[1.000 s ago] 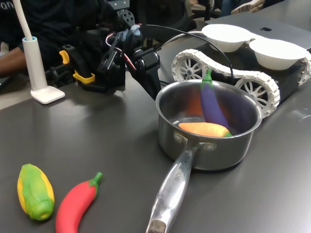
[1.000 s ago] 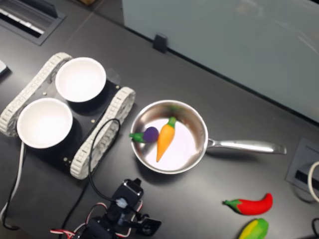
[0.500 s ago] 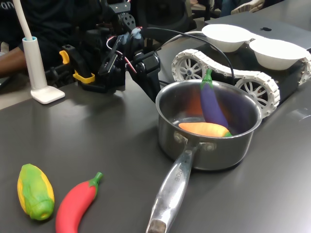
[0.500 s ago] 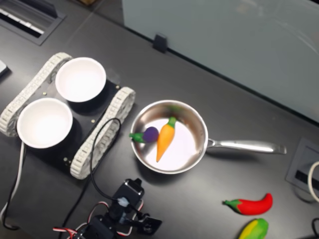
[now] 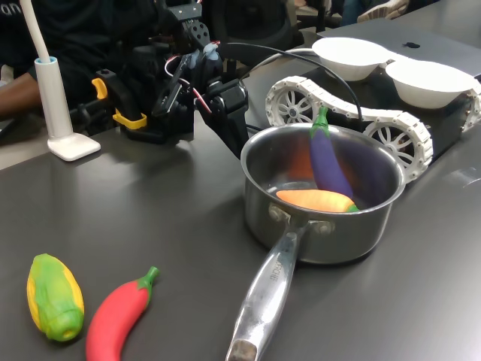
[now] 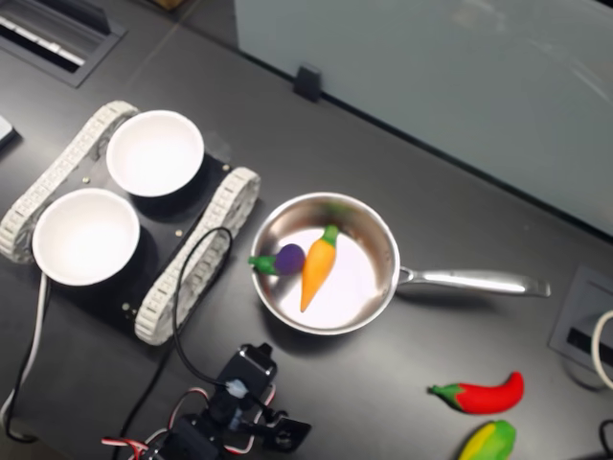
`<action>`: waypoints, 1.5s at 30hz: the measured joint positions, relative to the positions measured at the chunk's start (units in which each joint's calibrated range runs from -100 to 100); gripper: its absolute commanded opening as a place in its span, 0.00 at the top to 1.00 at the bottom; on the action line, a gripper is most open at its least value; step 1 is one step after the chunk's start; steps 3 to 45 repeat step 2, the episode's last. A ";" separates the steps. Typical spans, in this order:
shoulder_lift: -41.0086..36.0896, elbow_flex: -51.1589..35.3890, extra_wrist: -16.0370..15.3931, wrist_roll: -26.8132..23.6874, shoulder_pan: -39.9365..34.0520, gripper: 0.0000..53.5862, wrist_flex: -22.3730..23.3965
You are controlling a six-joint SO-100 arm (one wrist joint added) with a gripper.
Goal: Pick up the brinjal and place them in the pan
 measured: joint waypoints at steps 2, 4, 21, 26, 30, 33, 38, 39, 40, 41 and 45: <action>0.00 0.00 0.00 0.00 0.00 1.00 0.00; 0.00 0.00 0.00 0.00 0.00 1.00 0.00; 0.00 0.00 0.00 0.00 0.00 1.00 0.00; 0.00 0.00 0.00 0.00 0.00 1.00 0.00; 0.00 0.00 0.00 0.00 0.00 1.00 0.00; 0.00 0.00 0.00 0.00 0.00 1.00 0.00; 0.00 0.00 0.00 0.00 0.00 1.00 0.00; 0.00 0.00 0.00 0.00 0.00 1.00 0.00; 0.00 0.00 0.00 0.00 0.00 1.00 0.00; 0.00 0.00 0.00 0.00 0.00 1.00 0.00; 0.00 0.00 0.00 0.00 0.00 1.00 0.00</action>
